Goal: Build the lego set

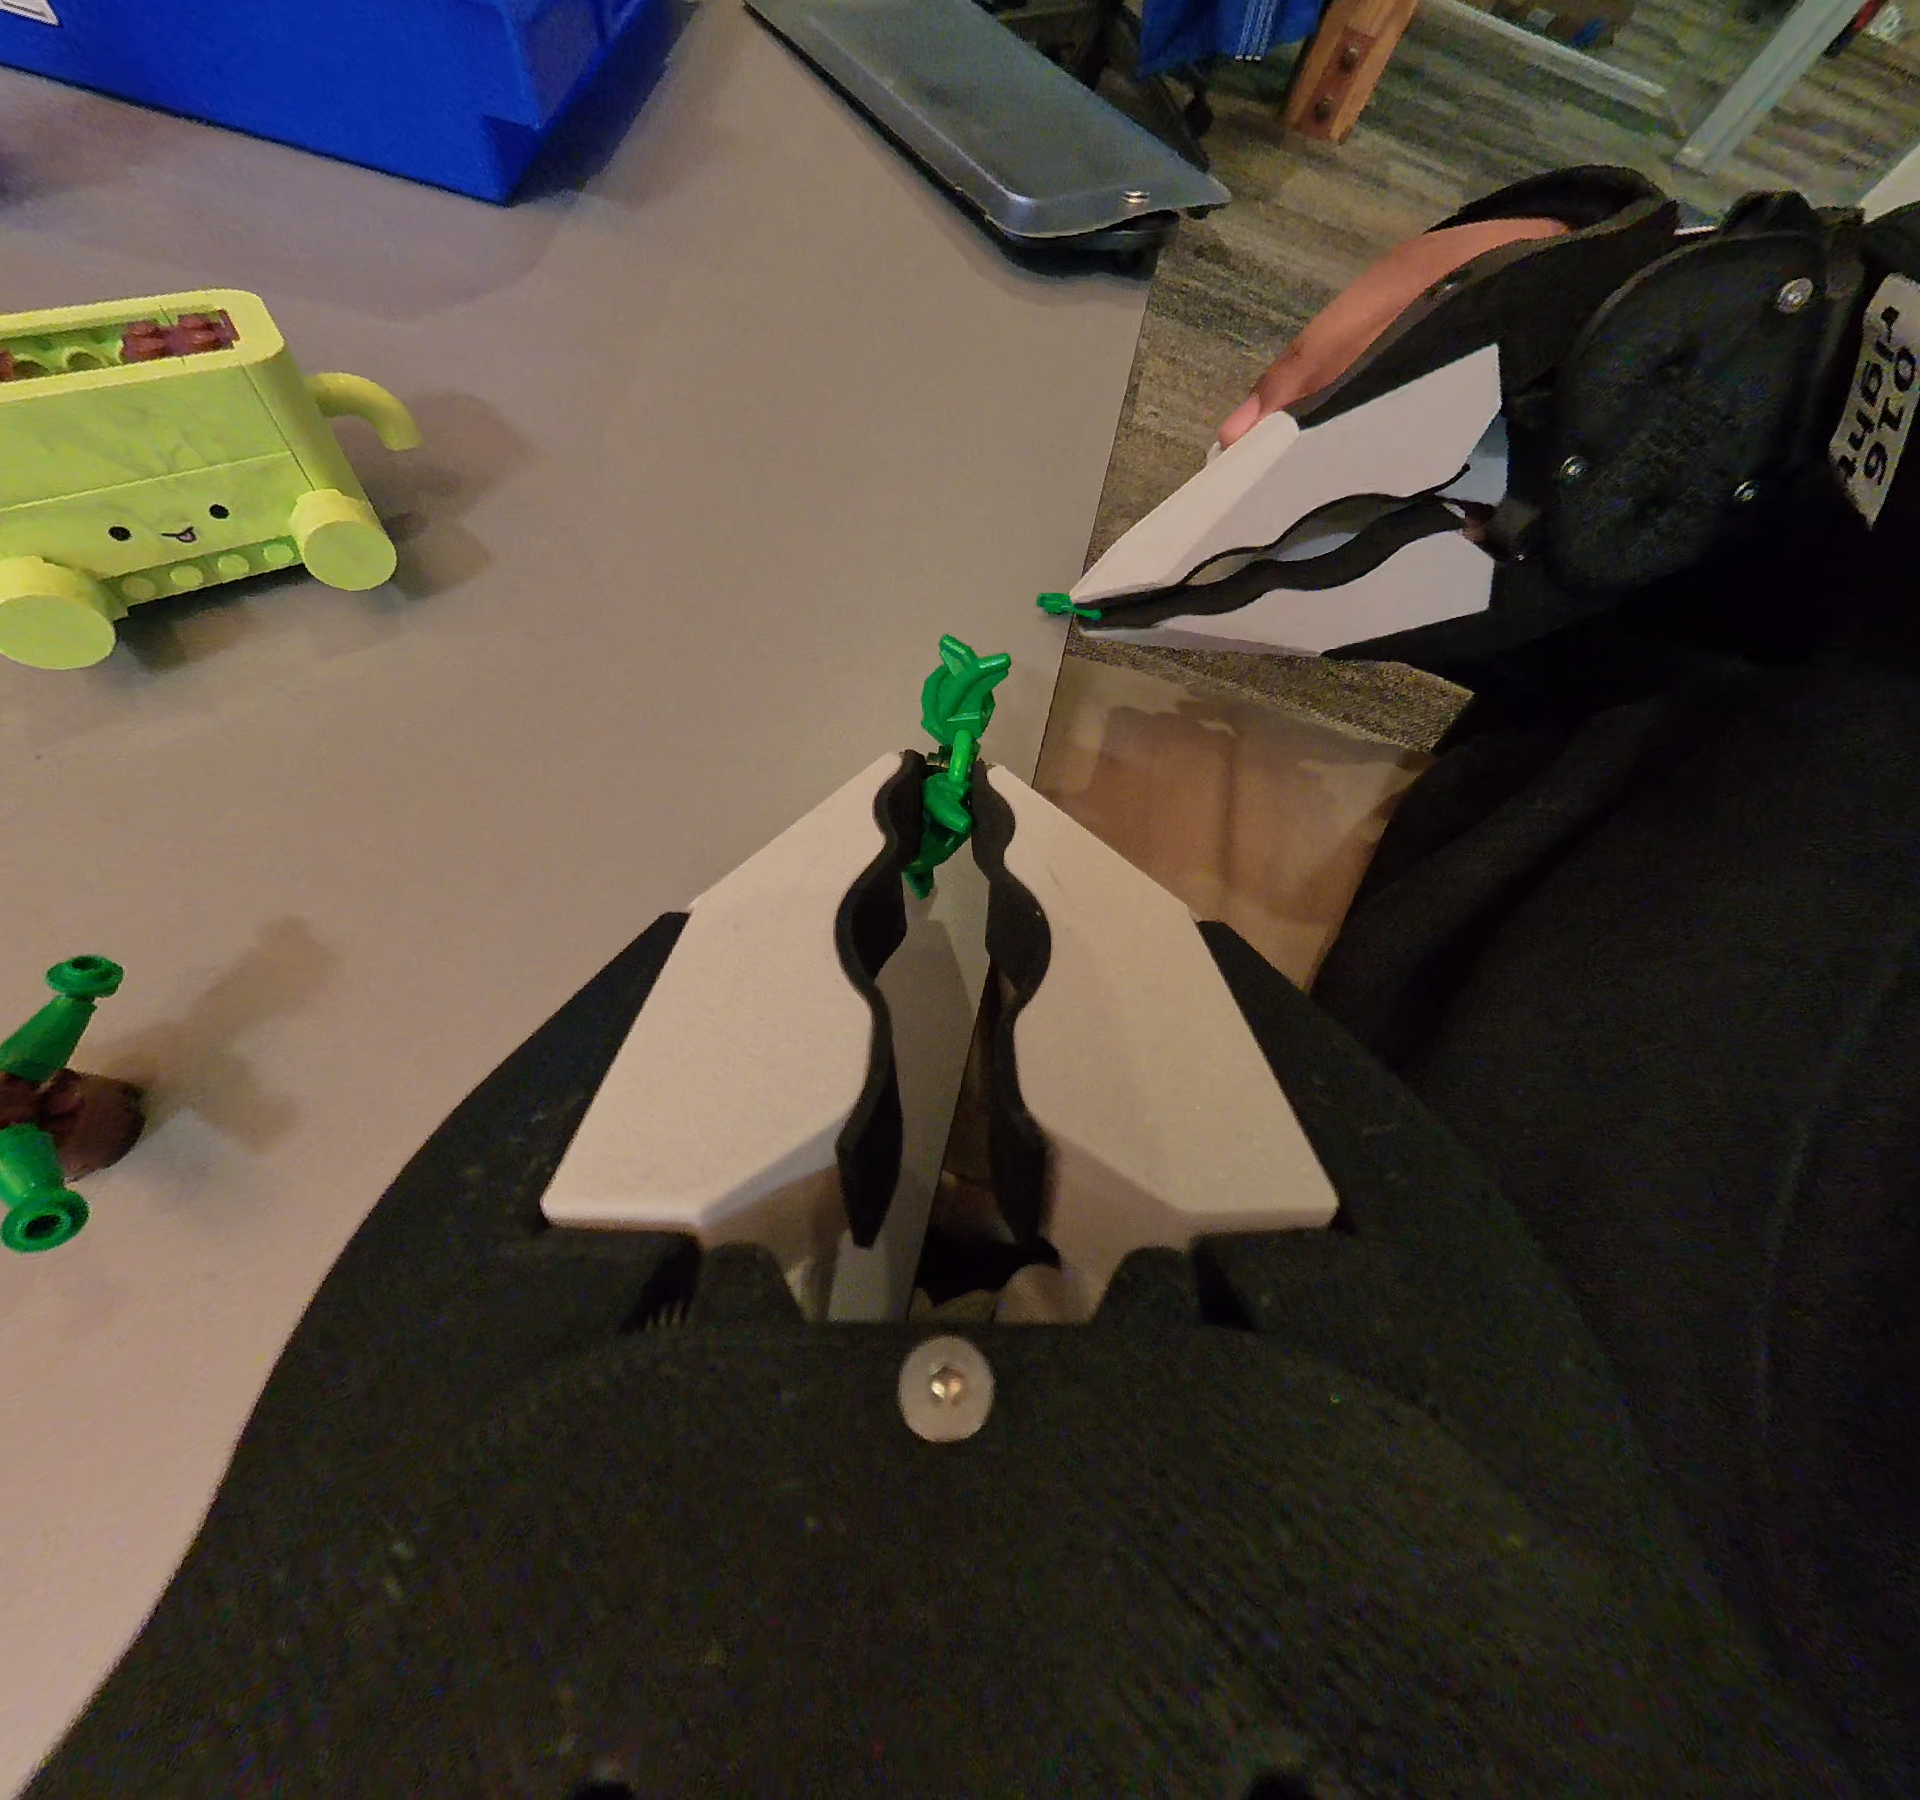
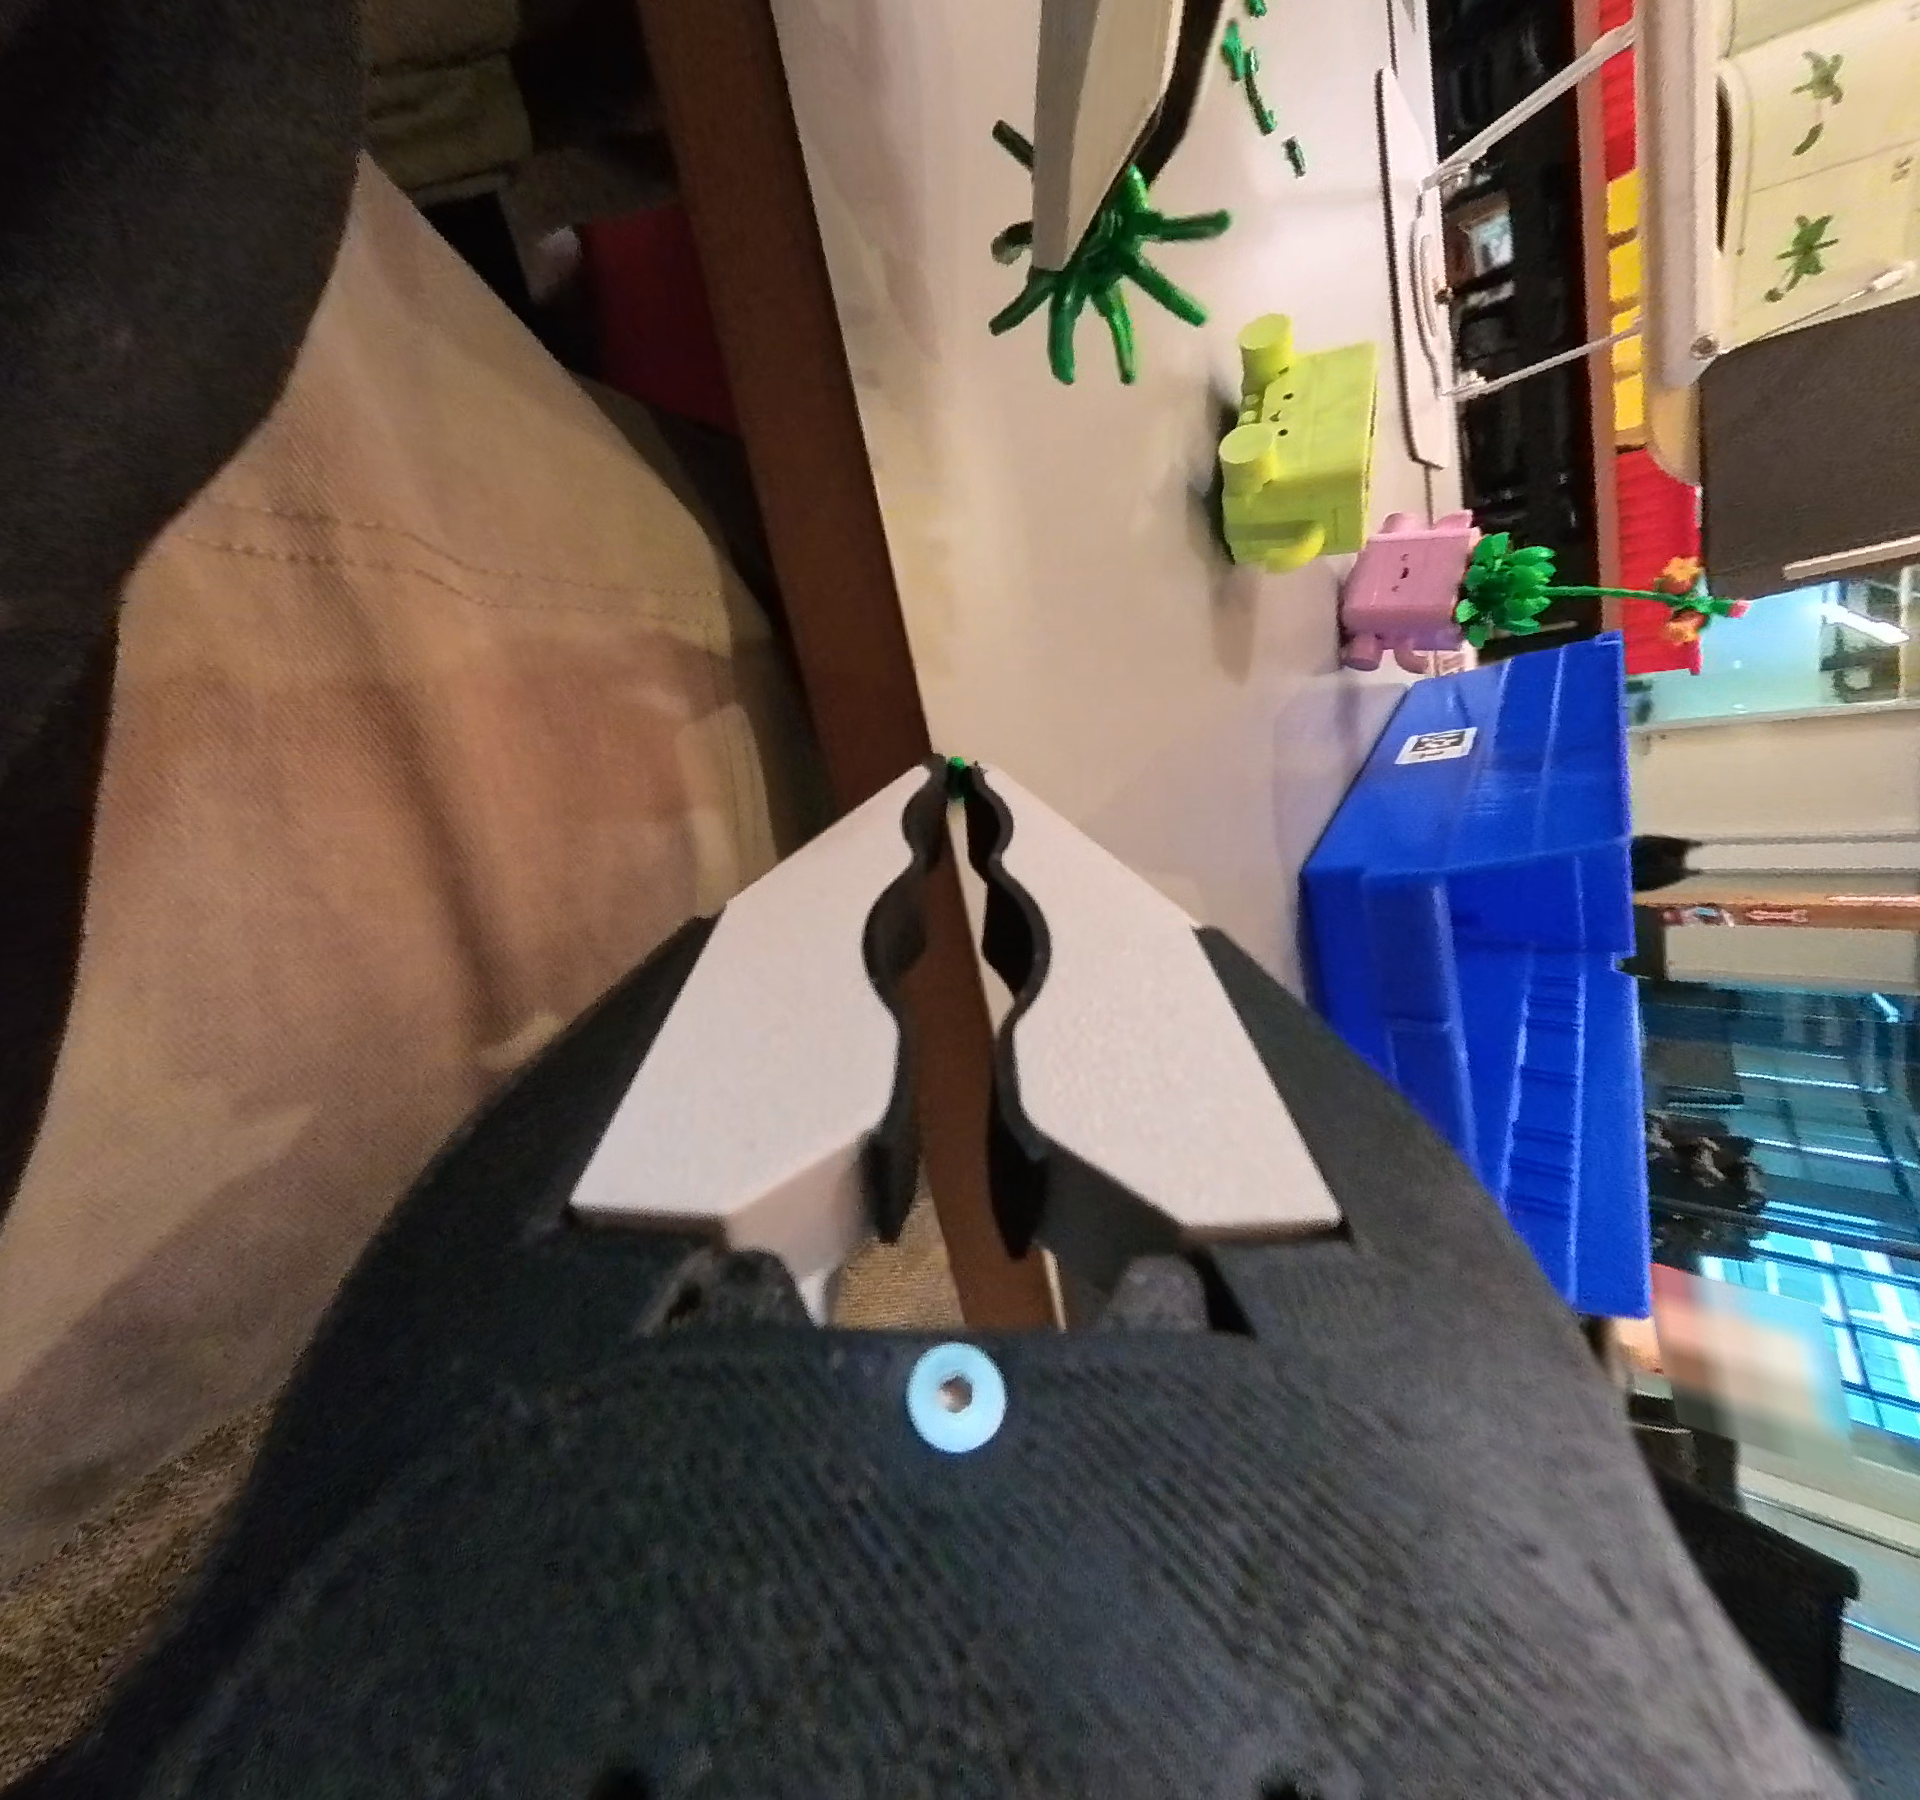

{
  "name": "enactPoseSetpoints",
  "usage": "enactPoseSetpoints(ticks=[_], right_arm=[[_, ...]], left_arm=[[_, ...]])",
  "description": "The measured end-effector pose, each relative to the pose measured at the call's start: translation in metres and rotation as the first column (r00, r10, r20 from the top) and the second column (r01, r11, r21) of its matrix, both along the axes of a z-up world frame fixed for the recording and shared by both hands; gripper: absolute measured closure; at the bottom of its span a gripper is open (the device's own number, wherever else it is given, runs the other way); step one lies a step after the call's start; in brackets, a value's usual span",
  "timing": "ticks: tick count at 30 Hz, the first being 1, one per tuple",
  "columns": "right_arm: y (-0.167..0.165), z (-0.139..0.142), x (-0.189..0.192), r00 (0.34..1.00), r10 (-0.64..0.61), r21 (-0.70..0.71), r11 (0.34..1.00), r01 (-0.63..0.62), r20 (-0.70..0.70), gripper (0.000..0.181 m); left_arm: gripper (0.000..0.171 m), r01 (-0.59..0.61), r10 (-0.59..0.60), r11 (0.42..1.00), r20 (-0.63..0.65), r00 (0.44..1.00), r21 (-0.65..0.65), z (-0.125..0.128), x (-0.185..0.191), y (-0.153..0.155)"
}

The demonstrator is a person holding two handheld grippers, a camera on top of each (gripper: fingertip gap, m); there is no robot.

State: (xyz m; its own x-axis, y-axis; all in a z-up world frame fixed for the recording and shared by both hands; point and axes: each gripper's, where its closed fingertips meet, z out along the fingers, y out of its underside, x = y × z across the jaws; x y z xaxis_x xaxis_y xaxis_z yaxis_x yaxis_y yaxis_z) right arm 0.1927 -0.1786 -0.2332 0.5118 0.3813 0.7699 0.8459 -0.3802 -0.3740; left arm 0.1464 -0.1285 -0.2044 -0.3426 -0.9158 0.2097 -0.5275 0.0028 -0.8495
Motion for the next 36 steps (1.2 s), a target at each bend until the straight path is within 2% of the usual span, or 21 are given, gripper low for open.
enactPoseSetpoints(ticks=[5,8,14,20,22,24,32,36], right_arm=[[-0.003,0.002,0.007,0.984,-0.067,-0.003,0.998,0.068,-0.168,0.18],[-0.005,0.004,0.012,0.919,-0.147,-0.031,0.989,0.146,-0.367,0.18],[-0.008,0.005,0.026,0.718,-0.269,-0.089,0.956,0.278,-0.642,0.18],[-0.012,0.003,0.037,0.429,-0.326,-0.185,0.923,0.338,-0.842,0.181],[-0.012,0.002,0.038,0.365,-0.325,-0.204,0.921,0.332,-0.872,0.18],[-0.012,0.002,0.038,0.364,-0.327,-0.208,0.921,0.329,-0.872,0.18],[-0.007,0.001,0.031,0.49,-0.315,-0.188,0.938,0.292,-0.813,0.181],[0.001,0.014,0.012,0.484,-0.231,-0.145,0.967,0.208,-0.844,0.181]], left_arm=[[0.166,0.001,-0.001,1.0,0.001,1.0,0.001,0.0,0.0,-0.001],[0.166,0.002,-0.002,1.0,0.001,1.0,0.0,0.0,0.0,-0.001],[0.166,-0.006,0.005,1.0,0.02,1.0,0.03,0.0,0.002,-0.001],[0.166,-0.022,0.016,0.985,0.036,0.999,0.172,-0.002,0.003,0.0],[0.166,-0.017,0.011,0.976,0.031,0.999,0.216,-0.005,0.004,-0.001],[0.166,-0.011,0.005,0.97,0.025,1.0,0.242,-0.008,0.004,-0.003],[0.166,-0.007,0.001,0.973,0.026,1.0,0.233,-0.009,0.005,-0.005],[0.166,-0.018,0.011,0.97,0.033,0.999,0.243,-0.009,0.006,-0.004]])
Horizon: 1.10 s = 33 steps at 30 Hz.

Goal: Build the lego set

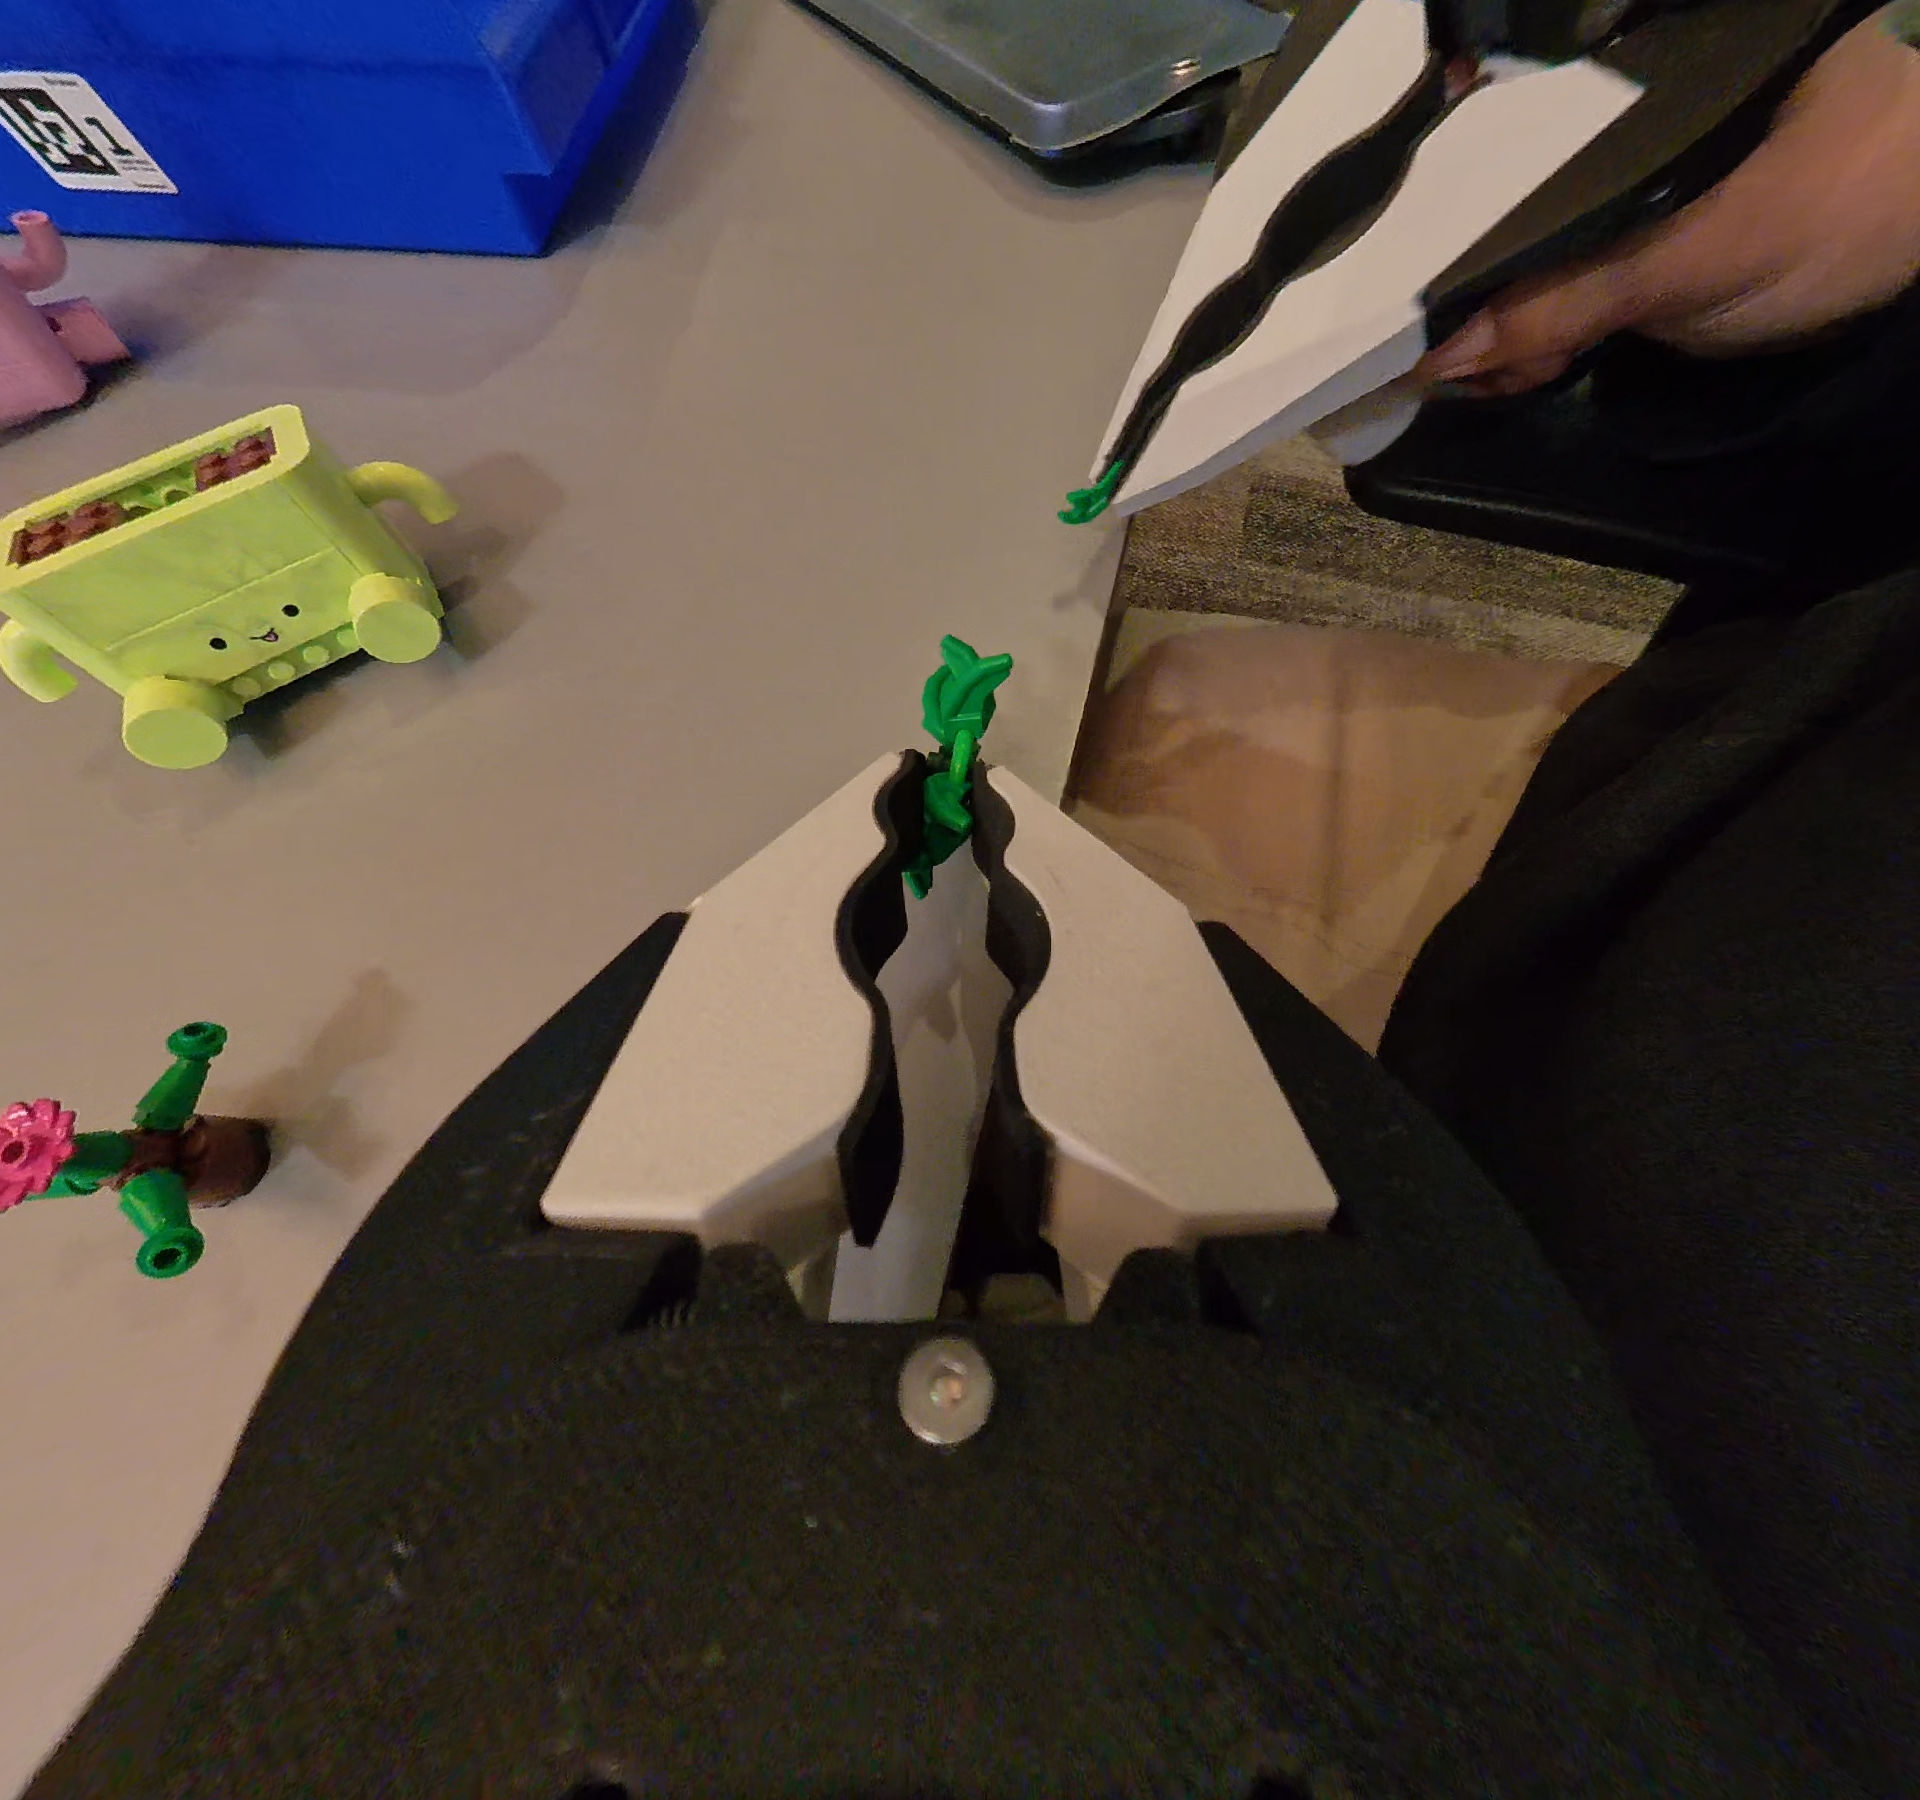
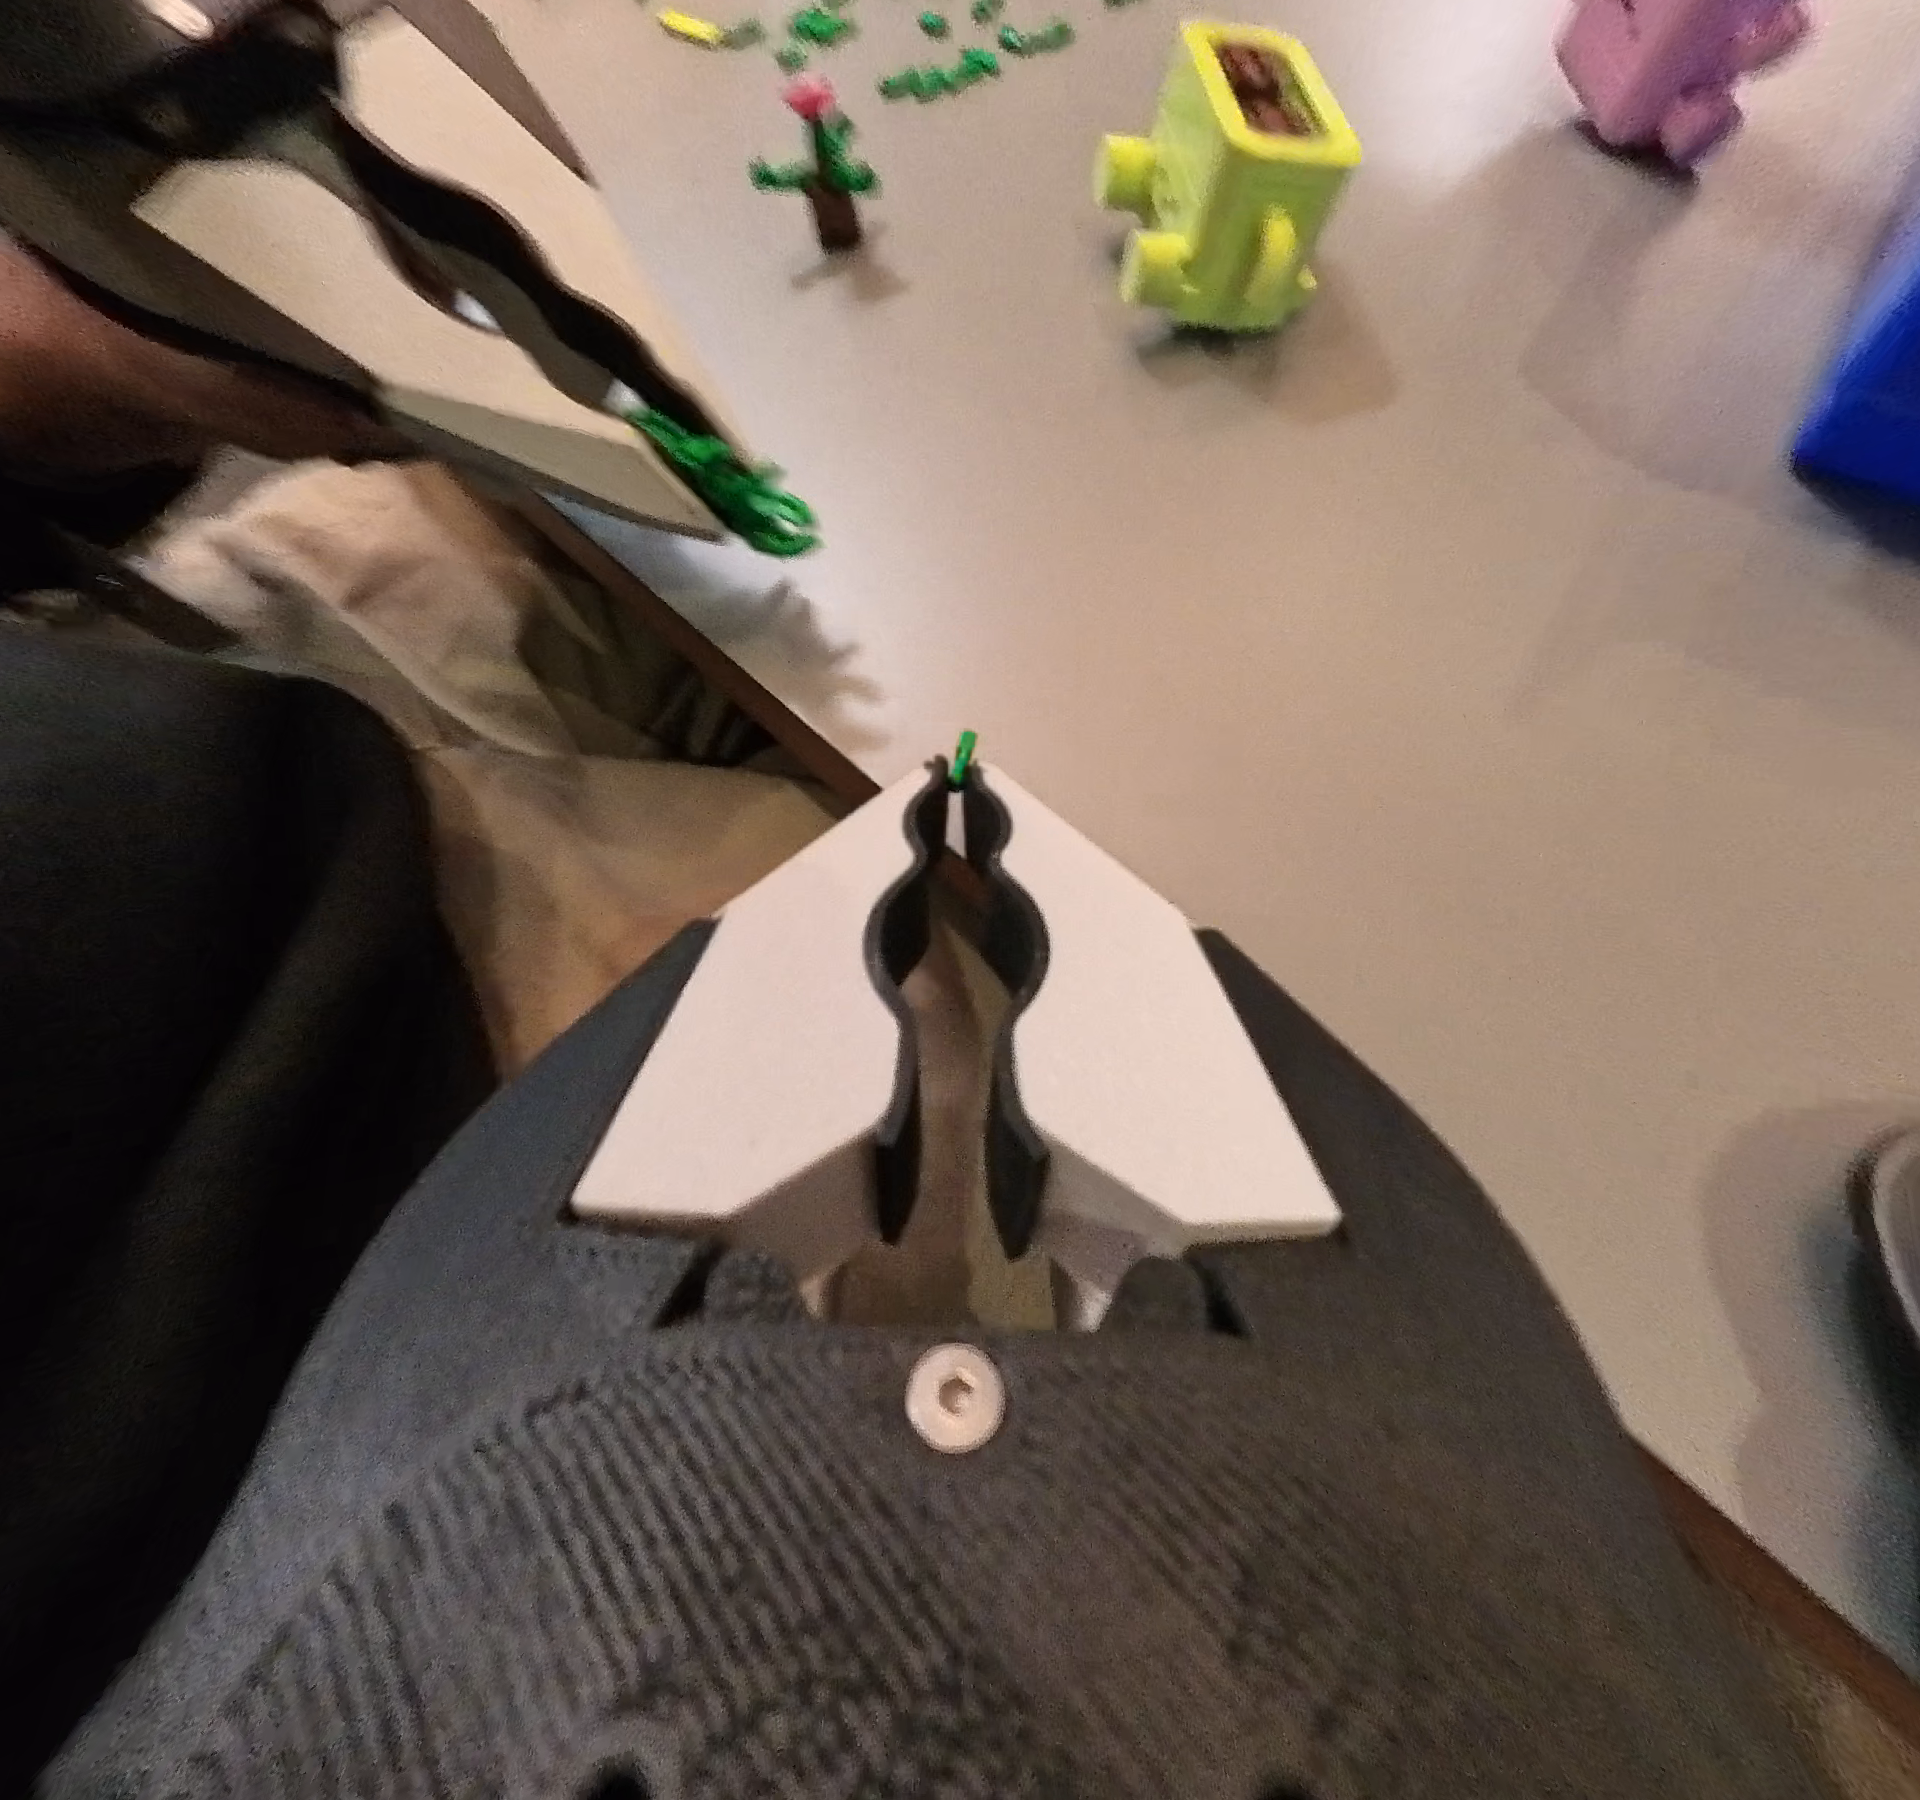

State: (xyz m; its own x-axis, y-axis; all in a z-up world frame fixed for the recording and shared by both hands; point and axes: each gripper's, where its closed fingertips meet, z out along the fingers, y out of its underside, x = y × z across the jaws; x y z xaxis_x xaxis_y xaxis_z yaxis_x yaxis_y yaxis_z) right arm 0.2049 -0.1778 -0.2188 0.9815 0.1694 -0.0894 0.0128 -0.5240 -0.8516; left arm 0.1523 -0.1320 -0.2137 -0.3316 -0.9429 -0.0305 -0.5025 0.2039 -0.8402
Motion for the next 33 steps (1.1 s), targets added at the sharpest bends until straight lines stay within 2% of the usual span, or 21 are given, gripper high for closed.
enactPoseSetpoints(ticks=[2,4,9,11,14,19,21,25,28,31,33], right_arm=[[0.007,0.015,-0.014,0.998,0.041,0.046,0.998,-0.039,-0.05,0.181],[0.014,0.026,-0.031,0.99,0.091,0.062,0.994,-0.085,-0.11,0.181],[0.032,0.03,-0.061,0.976,0.158,0.046,0.987,-0.153,-0.152,0.181],[0.04,0.026,-0.065,0.977,0.143,0.038,0.99,-0.139,-0.157,0.18],[0.049,0.016,-0.063,0.986,0.097,-0.004,0.995,-0.099,-0.132,0.18],[0.052,0.008,-0.058,0.992,0.062,-0.034,0.997,-0.066,-0.114,0.18],[0.052,0.007,-0.055,0.993,0.054,-0.04,0.998,-0.058,-0.108,0.18],[0.051,0.001,-0.05,0.995,0.046,-0.057,0.997,-0.051,-0.093,0.18],[0.05,-0.003,-0.048,0.996,0.041,-0.069,0.997,-0.046,-0.073,0.18],[0.049,-0.003,-0.051,0.996,0.054,-0.07,0.996,-0.059,-0.066,0.18],[0.047,-0.001,-0.053,0.996,0.064,-0.072,0.995,-0.068,-0.057,0.18]], left_arm=[[0.166,-0.028,0.027,0.998,0.02,0.999,0.053,0.001,0.001,0.005],[0.166,-0.085,0.078,0.983,0.046,0.996,0.165,0.003,0.003,0.014],[0.166,-0.157,0.16,0.849,0.038,0.986,0.504,-0.007,0.004,0.032],[0.166,-0.152,0.161,0.808,0.035,0.986,0.569,-0.011,0.005,0.029],[0.166,-0.155,0.171,0.78,0.032,0.985,0.606,-0.016,0.008,0.023],[0.164,-0.164,0.185,0.776,0.029,0.982,0.609,-0.019,0.012,0.022],[0.161,-0.172,0.192,0.798,0.027,0.981,0.577,-0.018,0.012,0.021],[0.128,-0.123,0.136,0.889,0.002,0.991,0.441,-0.012,0.01,0.004],[0.117,-0.115,0.126,0.926,-0.009,0.992,0.359,-0.007,0.006,-0.002],[0.121,-0.104,0.109,0.951,-0.002,0.994,0.29,0.001,0.001,-0.002],[0.134,-0.103,0.106,0.972,-0.004,0.994,0.212,0.008,-0.002,0.003]])
